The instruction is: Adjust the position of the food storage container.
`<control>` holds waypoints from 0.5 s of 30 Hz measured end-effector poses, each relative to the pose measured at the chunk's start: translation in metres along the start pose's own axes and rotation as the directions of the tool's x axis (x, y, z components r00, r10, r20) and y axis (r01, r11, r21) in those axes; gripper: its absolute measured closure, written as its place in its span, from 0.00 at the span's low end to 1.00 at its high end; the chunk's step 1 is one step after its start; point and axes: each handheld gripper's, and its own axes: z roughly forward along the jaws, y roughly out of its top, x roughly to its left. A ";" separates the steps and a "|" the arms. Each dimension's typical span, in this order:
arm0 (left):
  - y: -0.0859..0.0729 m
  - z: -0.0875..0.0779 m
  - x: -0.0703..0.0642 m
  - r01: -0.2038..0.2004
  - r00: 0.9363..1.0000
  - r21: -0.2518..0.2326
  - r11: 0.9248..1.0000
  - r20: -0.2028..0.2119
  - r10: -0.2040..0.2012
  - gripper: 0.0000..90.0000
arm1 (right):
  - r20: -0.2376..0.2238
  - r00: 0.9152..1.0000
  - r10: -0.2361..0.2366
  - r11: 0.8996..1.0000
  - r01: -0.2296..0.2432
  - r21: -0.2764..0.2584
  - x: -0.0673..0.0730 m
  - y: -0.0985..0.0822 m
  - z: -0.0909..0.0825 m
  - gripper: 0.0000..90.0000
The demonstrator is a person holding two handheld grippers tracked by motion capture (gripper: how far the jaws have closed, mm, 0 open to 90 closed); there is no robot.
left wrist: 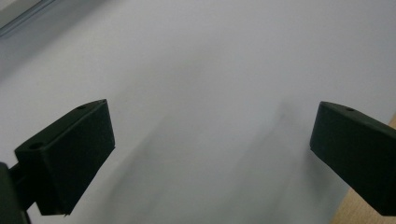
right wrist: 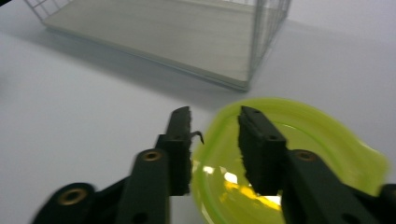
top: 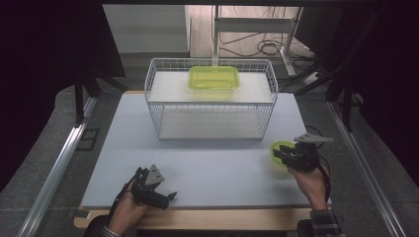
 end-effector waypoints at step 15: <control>0.000 0.001 -0.002 -0.012 1.000 0.008 1.000 0.000 0.012 0.00 | 0.214 0.975 0.067 0.998 -0.067 -0.006 -0.052 -0.013 -0.016 0.99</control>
